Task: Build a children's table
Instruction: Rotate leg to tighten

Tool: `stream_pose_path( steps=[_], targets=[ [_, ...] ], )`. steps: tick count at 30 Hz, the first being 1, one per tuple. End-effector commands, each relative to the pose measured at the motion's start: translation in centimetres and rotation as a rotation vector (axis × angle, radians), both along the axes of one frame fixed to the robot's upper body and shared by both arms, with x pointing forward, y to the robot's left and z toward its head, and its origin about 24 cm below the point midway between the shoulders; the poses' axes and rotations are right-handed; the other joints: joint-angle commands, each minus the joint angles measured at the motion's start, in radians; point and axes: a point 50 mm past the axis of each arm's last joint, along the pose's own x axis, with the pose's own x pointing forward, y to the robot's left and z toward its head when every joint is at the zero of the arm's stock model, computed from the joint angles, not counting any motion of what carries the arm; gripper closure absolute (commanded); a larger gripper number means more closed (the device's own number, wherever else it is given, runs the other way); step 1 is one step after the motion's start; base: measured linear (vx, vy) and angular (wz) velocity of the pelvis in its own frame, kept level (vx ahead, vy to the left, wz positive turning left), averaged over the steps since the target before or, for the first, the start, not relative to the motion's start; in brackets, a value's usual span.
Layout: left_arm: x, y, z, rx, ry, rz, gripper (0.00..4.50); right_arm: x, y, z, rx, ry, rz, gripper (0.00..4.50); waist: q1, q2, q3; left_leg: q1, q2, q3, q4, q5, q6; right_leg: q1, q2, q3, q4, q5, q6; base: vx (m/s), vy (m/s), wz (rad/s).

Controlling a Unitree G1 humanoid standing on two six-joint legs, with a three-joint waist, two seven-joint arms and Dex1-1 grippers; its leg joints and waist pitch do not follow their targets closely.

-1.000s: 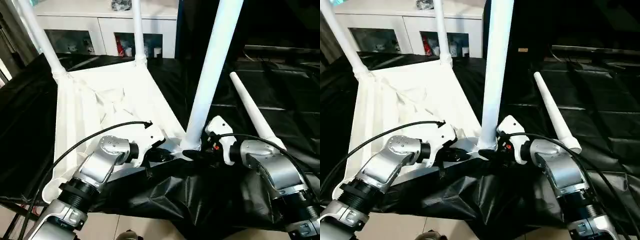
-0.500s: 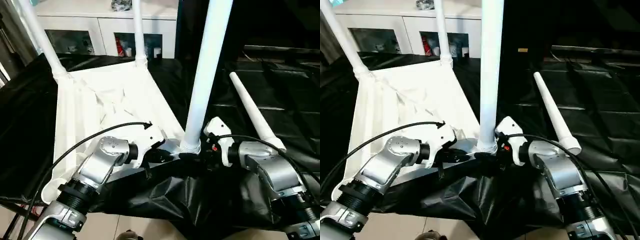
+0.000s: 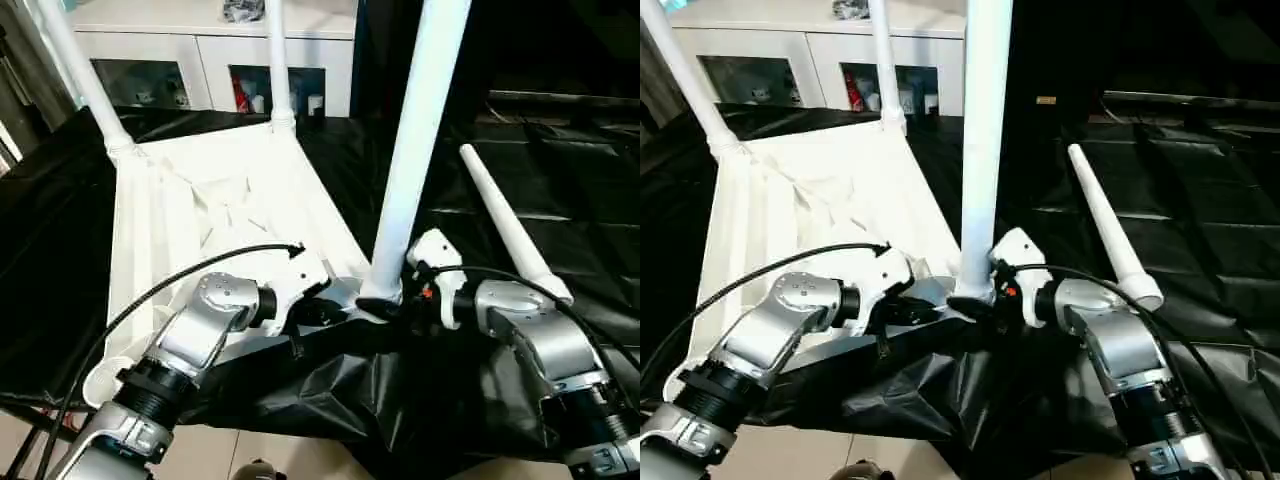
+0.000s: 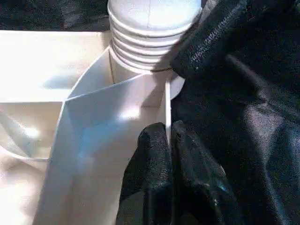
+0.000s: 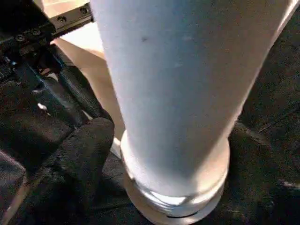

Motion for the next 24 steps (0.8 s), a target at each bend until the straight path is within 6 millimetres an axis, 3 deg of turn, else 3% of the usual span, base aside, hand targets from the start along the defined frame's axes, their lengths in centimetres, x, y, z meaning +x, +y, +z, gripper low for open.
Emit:
stream_pose_path(
  steps=[1,10,15,20,24],
  targets=[
    [-0.1,-1.4,1.6,-0.058,-0.047,-0.075,4.5,0.2,0.1,0.4,0.023,-0.013,-0.003,0.97,-0.004,-0.009,-0.071,0.01,0.055,-0.019,-0.073,-0.247,0.026,0.052,-0.072,0.057,-0.071,-0.363,-0.137,0.0,0.0,0.0],
    [-0.1,-1.4,1.5,-0.056,-0.049,-0.076,4.5,0.2,0.3,0.2,0.033,-0.003,-0.009,1.7,-0.003,-0.009,-0.071,0.01,0.055,-0.019,-0.073,-0.248,0.026,0.053,-0.072,0.056,-0.07,-0.361,-0.141,0.0,0.0,0.0],
    [0.0,-1.5,1.5,-0.058,-0.056,-0.054,4.5,0.2,0.3,-0.2,0.032,0.003,-0.04,1.75,-0.006,-0.01,-0.07,0.01,0.054,-0.019,-0.073,-0.253,0.023,0.052,-0.073,0.056,-0.072,-0.376,-0.136,0.0,0.0,0.0],
    [2.5,-2.8,1.3,-0.047,-0.088,0.234,4.5,1.9,0.9,-1.8,0.072,0.029,-0.373,1.77,-0.019,-0.011,-0.068,0.012,0.05,-0.021,-0.074,-0.273,0.001,0.047,-0.072,0.05,-0.08,-0.431,-0.126,0.0,0.0,0.0],
    [3.8,-5.3,1.4,-0.056,-0.084,0.385,4.5,3.1,3.4,-2.5,0.082,0.034,-0.56,1.77,-0.025,-0.009,-0.072,0.01,0.045,-0.02,-0.072,-0.261,-0.001,0.048,-0.071,0.052,-0.083,-0.416,-0.106,0.0,0.0,0.0]
  ],
)
